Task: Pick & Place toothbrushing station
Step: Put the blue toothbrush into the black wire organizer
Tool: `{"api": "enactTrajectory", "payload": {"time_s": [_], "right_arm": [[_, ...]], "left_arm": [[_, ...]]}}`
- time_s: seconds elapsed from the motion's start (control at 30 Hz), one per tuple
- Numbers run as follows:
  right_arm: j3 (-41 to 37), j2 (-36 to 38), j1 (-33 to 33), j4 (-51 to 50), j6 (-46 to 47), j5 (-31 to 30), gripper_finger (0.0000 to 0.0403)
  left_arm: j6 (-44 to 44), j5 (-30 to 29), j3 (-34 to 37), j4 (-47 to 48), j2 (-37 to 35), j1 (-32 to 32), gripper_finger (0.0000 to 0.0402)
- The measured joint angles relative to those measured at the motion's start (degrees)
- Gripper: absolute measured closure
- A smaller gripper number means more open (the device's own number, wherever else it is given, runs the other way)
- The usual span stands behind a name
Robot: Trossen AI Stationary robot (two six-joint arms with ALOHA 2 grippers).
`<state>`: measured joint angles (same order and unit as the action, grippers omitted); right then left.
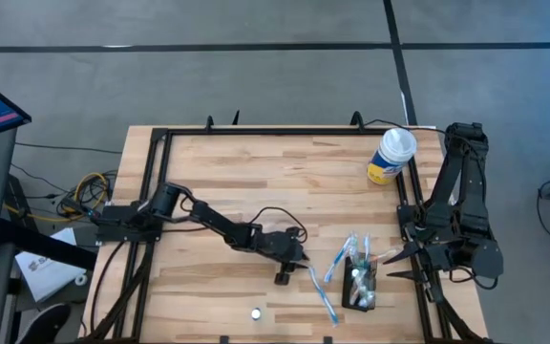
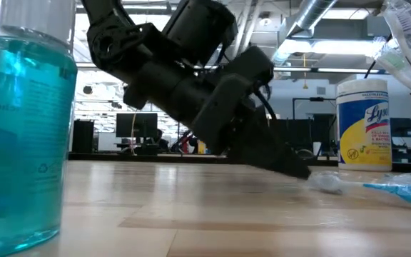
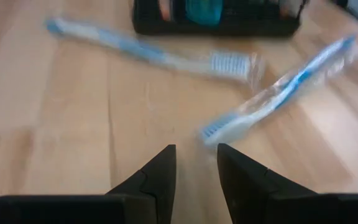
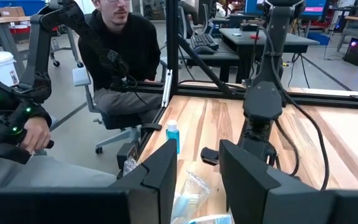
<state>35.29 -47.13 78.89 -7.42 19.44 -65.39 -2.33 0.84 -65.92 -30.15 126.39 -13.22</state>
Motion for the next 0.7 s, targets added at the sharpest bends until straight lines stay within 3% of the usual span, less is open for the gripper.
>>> {"api": "enactTrajectory", "payload": {"time_s": [0.37,0.57,0.7], "right_arm": [[0.0,0.0,0.0,0.13,0.02,-0.06,0.0292],[0.02,0.0,0.0,0.13,0.02,-0.1,0.0292],[0.0,0.0,0.0,0.13,0.02,-0.13,0.0292]], "left_arm": [[-0.97,0.91,-1.5,-2.26,3.62,-0.19,0.0298],[-1.07,0.68,-1.45,-1.7,3.72,0.0,0.0386],[-1.43,1.66,-1.39,-1.35,3.4,0.38,0.0399]]}}
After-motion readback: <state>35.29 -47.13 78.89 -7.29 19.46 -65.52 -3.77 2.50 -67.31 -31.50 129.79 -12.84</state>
